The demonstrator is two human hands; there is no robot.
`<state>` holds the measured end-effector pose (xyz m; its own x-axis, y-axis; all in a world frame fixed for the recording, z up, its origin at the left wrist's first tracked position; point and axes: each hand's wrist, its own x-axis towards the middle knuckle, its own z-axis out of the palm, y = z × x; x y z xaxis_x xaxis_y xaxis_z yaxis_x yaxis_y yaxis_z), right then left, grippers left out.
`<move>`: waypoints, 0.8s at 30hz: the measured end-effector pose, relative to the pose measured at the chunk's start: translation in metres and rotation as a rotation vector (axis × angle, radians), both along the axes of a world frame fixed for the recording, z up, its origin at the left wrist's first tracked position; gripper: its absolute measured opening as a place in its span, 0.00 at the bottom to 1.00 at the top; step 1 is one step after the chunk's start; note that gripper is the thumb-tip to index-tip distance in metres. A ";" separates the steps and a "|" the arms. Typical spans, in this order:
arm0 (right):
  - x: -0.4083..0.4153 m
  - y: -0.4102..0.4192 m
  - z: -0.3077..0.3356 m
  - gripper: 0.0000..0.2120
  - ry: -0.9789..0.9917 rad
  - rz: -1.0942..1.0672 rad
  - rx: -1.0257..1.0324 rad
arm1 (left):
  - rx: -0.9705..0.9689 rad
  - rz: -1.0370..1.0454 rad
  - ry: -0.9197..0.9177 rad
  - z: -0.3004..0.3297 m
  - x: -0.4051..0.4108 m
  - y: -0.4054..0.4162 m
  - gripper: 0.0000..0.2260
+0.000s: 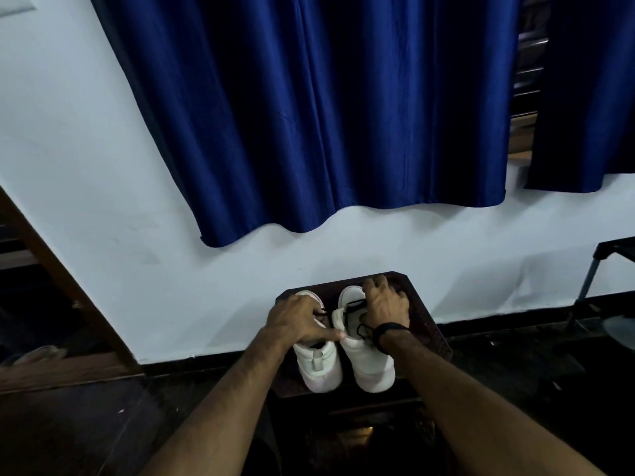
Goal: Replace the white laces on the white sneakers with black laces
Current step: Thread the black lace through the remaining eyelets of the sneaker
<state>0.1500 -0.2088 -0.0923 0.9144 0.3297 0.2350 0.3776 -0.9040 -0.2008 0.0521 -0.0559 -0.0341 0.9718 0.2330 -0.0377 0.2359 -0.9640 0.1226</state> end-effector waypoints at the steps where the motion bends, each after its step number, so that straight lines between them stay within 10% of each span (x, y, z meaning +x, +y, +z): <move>1: 0.001 0.000 0.000 0.26 0.004 0.001 -0.004 | -0.012 0.002 -0.001 0.000 0.001 -0.001 0.34; 9: -0.002 0.001 -0.003 0.23 -0.020 -0.011 0.030 | 0.010 -0.025 0.047 0.001 0.007 0.000 0.21; 14: -0.003 0.000 -0.010 0.19 -0.056 -0.054 0.042 | -0.207 0.051 -0.165 0.003 0.009 0.004 0.07; 20: -0.004 0.002 -0.012 0.19 -0.082 -0.075 0.031 | 0.077 0.317 -0.500 0.019 -0.017 0.033 0.10; 24: -0.005 0.003 -0.012 0.18 -0.093 -0.081 0.015 | 0.125 0.469 -0.199 0.013 -0.018 0.025 0.12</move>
